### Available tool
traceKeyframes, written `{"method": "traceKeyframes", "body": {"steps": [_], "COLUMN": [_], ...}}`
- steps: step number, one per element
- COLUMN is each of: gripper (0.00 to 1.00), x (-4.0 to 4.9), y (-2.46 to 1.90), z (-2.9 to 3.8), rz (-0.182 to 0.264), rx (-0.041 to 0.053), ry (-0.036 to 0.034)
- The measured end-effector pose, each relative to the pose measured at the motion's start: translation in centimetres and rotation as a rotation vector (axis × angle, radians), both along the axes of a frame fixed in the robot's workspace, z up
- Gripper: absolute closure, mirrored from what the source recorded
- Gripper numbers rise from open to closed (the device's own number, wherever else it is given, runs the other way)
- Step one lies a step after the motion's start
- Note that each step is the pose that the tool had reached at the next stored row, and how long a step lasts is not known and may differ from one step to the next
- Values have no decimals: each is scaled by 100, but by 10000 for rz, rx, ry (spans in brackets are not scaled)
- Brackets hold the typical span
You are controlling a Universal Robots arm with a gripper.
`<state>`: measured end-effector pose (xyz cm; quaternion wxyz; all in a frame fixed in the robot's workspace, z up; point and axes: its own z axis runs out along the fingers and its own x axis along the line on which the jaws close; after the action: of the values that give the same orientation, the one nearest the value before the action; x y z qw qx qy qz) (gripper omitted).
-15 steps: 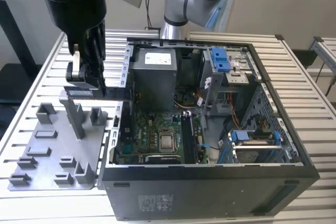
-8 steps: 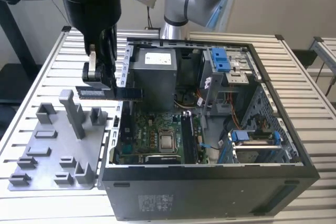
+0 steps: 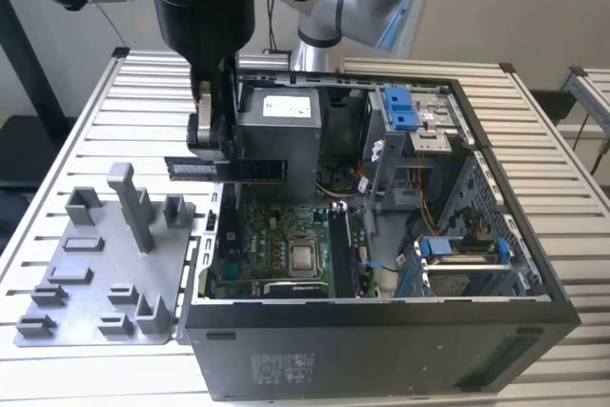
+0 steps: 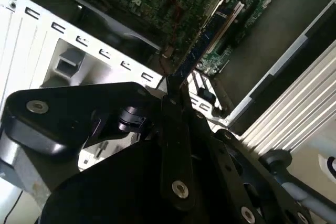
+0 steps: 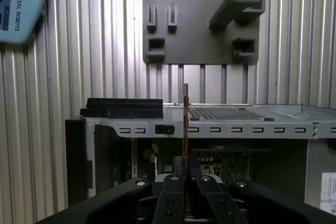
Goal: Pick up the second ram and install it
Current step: 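Pick up the second ram and move it above second insertion slot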
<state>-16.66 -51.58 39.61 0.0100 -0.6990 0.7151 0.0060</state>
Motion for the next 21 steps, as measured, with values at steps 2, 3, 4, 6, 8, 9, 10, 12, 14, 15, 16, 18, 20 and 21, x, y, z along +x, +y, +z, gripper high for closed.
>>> {"method": "traceKeyframes", "body": {"steps": [2,3,4,6,8,9,10,12,14,15,16,18,20,21], "gripper": [86,86,86,86,86,86,86,86,86,86,86,86,86,86], "x": [74,113,153,232,308,345,382,456,532,569,606,682,758,797], "y": [0,0,0,0,0,0,0,0,0,0,0,0,0,0], "z": [0,0,0,0,0,0,0,0,0,0,1,0,0,0], "rz": [-1,-1,0,0,-1,0,0,0,0,0,0,-1,0,0], "rx": [0,-1,-1,0,0,0,0,0,0,-1,-1,0,0,0], "ry": [0,0,0,0,0,0,0,0,0,0,0,0,0,0]}}
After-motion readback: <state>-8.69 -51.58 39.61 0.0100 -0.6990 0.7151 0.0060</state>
